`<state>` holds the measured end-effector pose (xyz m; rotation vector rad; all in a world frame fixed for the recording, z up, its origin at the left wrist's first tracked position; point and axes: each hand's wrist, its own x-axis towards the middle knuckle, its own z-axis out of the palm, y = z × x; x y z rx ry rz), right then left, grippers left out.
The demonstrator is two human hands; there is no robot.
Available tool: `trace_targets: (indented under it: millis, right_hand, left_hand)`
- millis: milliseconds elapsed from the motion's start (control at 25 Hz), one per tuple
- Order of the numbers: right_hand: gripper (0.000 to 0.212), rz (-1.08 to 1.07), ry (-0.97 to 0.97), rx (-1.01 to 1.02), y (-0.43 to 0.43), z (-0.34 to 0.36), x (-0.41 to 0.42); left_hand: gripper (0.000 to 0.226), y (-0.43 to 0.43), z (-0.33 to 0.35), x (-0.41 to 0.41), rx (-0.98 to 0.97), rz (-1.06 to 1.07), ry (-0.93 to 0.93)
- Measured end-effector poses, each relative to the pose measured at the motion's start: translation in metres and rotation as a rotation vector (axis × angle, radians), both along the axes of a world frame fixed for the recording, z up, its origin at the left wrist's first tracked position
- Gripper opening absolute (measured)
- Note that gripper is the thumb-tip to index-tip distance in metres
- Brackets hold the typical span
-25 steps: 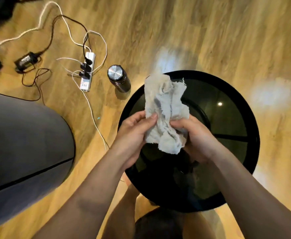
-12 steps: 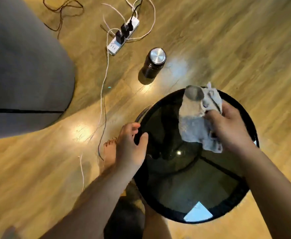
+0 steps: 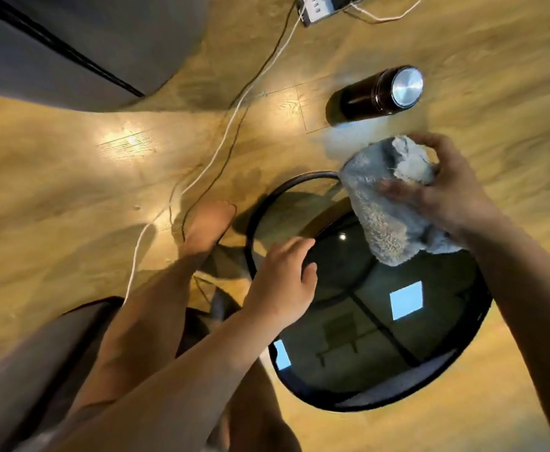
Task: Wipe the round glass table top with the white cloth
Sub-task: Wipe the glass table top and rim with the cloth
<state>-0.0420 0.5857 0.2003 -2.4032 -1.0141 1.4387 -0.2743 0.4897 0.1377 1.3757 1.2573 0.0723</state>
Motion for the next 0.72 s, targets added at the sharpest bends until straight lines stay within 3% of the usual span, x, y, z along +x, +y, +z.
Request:
trace_targets:
  millis: [80, 200, 280, 360, 480, 600, 720]
  right_hand:
    - [0.071, 0.163, -0.049, -0.075, 0.005, -0.02, -0.007]
    - [0.078, 0.629, -0.445, -0.144, 0.004, -0.049, -0.018]
    - [0.062, 0.883, -0.605, -0.048, -0.003, -0.059, -0.025]
    - [0.045, 1.075, -0.518, -0.03, -0.015, -0.059, -0.025]
    - [0.058, 1.162, -0.405, -0.122, -0.025, -0.055, -0.04]
    - [0.052, 1.418, -0.256, -0.021, -0.052, -0.058, -0.091]
    - [0.058, 1.469, -0.212, 0.059, -0.051, -0.056, -0.087]
  left_hand:
    - [0.043, -0.003, 0.0, 0.001, -0.021, 0.011, -0.024]
    - [0.043, -0.001, 0.001, 0.001, -0.022, 0.003, -0.028]
    - [0.044, 0.0, 0.001, -0.001, -0.035, -0.017, -0.026]
    - [0.045, 0.0, 0.001, -0.003, -0.062, -0.027, -0.034]
    - [0.039, 0.003, -0.002, -0.007, -0.085, -0.015, -0.052]
    - [0.011, -0.002, -0.006, -0.022, -0.044, 0.054, 0.039]
    - [0.016, -0.018, -0.001, -0.045, -0.13, -0.033, 0.061]
